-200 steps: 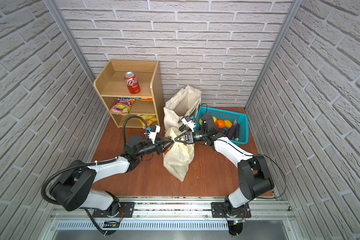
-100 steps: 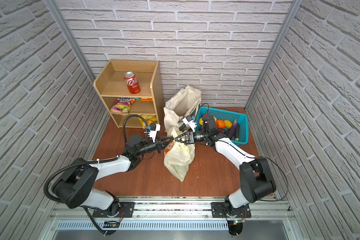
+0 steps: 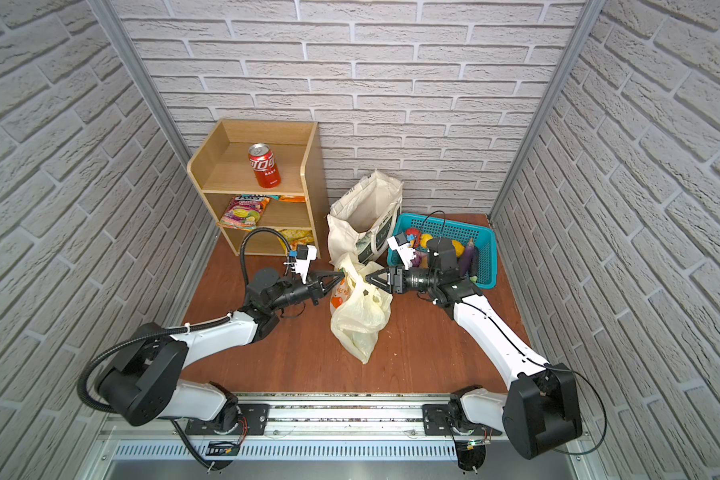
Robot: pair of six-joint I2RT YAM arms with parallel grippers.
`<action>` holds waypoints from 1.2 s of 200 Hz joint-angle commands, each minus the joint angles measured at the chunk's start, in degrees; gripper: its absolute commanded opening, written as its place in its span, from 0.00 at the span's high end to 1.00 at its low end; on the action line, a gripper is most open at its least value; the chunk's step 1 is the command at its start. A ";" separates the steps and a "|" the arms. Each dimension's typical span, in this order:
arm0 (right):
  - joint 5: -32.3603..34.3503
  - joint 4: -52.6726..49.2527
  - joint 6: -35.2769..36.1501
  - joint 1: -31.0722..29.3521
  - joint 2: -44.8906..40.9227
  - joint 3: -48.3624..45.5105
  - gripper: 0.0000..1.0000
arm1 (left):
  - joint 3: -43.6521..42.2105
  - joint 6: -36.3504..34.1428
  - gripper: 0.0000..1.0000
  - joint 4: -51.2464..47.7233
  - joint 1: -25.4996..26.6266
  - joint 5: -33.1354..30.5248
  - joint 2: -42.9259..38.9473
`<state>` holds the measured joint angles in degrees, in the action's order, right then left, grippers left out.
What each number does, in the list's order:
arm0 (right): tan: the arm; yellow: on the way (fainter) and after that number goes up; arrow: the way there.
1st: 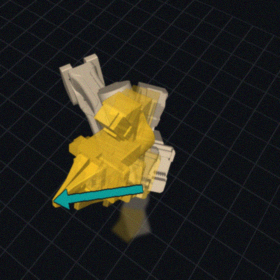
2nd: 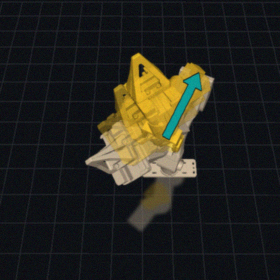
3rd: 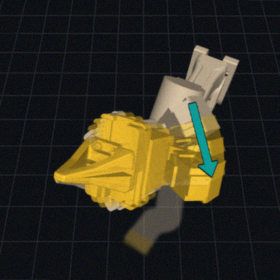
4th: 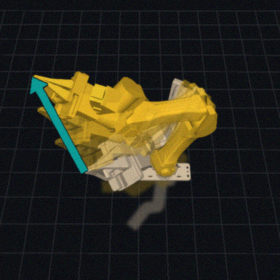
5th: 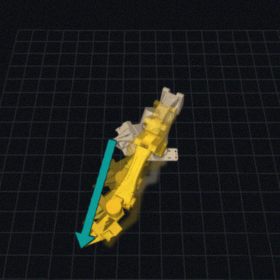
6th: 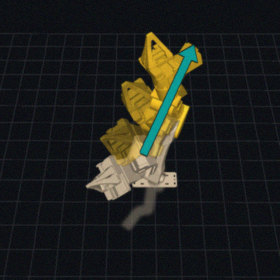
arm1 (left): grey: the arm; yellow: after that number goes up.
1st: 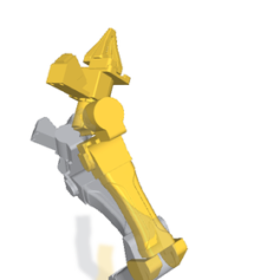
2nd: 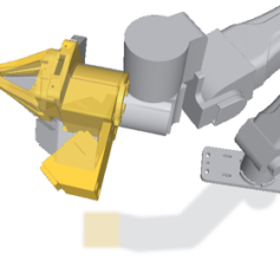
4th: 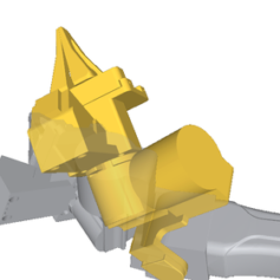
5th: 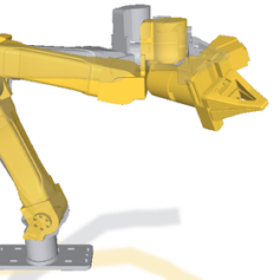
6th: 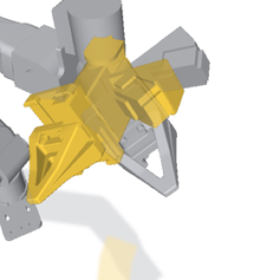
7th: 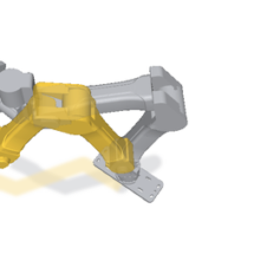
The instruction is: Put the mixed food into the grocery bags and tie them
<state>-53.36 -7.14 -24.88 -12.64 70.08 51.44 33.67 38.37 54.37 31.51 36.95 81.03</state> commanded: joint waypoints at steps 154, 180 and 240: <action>6.30 -7.34 1.51 3.48 -10.78 -2.93 0.44 | 0.78 -2.00 1.00 0.40 -0.57 -3.02 -2.70; 6.04 -8.69 2.44 3.59 -10.41 -1.93 0.43 | 0.96 -2.28 1.00 -0.08 -0.54 -3.08 -2.86; 11.53 -15.45 8.55 3.37 -9.96 5.76 0.37 | 2.92 -4.50 1.00 -3.87 0.44 -1.97 -1.50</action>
<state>-44.91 -20.53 -20.45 -9.21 60.60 52.93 34.00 36.05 50.00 31.40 34.20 79.42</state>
